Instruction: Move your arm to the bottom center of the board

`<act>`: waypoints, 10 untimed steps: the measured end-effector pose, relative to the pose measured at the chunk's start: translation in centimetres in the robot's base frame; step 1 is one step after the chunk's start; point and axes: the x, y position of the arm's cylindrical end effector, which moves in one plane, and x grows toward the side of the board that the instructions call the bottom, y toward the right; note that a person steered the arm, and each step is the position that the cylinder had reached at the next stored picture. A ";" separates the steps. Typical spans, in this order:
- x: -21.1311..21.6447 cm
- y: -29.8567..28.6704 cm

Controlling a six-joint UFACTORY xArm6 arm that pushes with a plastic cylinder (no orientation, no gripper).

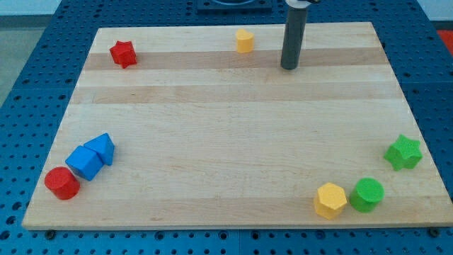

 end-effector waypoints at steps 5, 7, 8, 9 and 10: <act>2.4 0.0; 10.0 -6.0; 15.7 -9.4; 21.6 -12.5; 27.4 -15.5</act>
